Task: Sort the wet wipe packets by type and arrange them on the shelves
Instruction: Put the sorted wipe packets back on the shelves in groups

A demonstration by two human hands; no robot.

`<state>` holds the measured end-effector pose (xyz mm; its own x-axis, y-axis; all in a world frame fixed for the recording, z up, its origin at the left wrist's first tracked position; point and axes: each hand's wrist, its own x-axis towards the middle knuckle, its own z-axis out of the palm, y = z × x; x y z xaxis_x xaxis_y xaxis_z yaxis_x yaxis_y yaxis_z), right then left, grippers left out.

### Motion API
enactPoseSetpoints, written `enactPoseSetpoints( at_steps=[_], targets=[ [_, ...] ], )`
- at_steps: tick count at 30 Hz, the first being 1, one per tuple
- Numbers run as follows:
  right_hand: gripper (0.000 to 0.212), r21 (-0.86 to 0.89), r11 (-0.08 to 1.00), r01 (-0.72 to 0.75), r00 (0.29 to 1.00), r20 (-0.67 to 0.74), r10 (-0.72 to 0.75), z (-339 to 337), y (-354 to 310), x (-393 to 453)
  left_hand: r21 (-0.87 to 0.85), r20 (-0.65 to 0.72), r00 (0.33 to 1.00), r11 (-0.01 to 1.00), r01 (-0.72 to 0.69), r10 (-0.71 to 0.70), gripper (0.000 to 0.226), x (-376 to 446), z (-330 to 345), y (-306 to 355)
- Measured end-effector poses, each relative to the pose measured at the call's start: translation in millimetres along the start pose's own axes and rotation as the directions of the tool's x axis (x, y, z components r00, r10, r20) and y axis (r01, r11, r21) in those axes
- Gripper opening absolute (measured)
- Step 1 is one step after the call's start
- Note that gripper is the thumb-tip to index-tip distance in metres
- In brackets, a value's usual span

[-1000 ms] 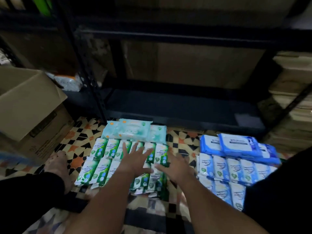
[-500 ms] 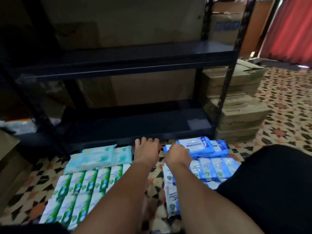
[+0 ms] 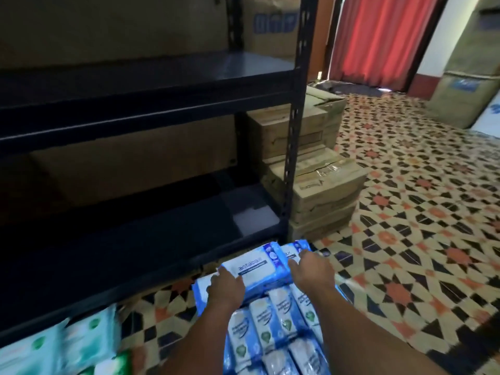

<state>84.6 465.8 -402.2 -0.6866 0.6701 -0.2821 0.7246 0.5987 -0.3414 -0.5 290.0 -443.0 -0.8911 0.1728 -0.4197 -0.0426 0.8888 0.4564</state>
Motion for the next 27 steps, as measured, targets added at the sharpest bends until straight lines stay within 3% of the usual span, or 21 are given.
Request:
enactPoseSetpoints(
  at_steps=[4,6,9,12,15,18,23,27],
  targets=[
    [0.062,0.079,0.994,-0.081,0.992,0.106,0.073,11.9,7.8,43.7,-0.22,-0.106,0.983,0.968,0.123,-0.149,0.071,26.6,29.8,9.7],
    [0.076,0.1,0.99,-0.097,0.986,0.149,0.082,20.7,11.2,58.0,-0.214,-0.176,0.969,0.967,0.137,-0.176,0.073,25.9,38.6,13.1],
    [0.091,0.148,0.98,-0.136,0.971,0.218,0.102,32.3,19.6,79.0,-0.167,-0.226,0.969,0.984,0.067,-0.104,0.081,24.2,52.0,23.6],
    [0.086,0.278,0.94,-0.196,0.963,0.236,0.131,36.7,33.5,93.3,-0.24,-0.195,0.98,0.971,0.0,-0.048,0.091,24.3,64.0,39.5],
    [0.061,0.482,0.846,-0.227,0.961,0.254,0.114,39.3,44.5,98.9,-0.329,-0.158,0.987,0.943,-0.058,0.005,0.097,24.9,73.9,57.1],
    [0.037,0.599,0.755,-0.266,0.956,0.267,0.125,42.0,48.8,100.1,-0.391,-0.104,0.994,0.921,-0.008,-0.035,0.105,30.7,80.3,74.0],
    [0.079,0.563,0.795,-0.225,0.966,0.235,0.107,56.0,65.7,123.4,-0.458,-0.05,0.997,0.889,0.031,-0.06,0.108,42.6,83.5,84.5],
    [0.086,0.583,0.79,-0.188,0.97,0.238,0.055,58.1,71.7,131.0,-0.53,0.019,0.993,0.841,0.108,-0.115,0.095,57.1,83.1,83.1]
  ],
)
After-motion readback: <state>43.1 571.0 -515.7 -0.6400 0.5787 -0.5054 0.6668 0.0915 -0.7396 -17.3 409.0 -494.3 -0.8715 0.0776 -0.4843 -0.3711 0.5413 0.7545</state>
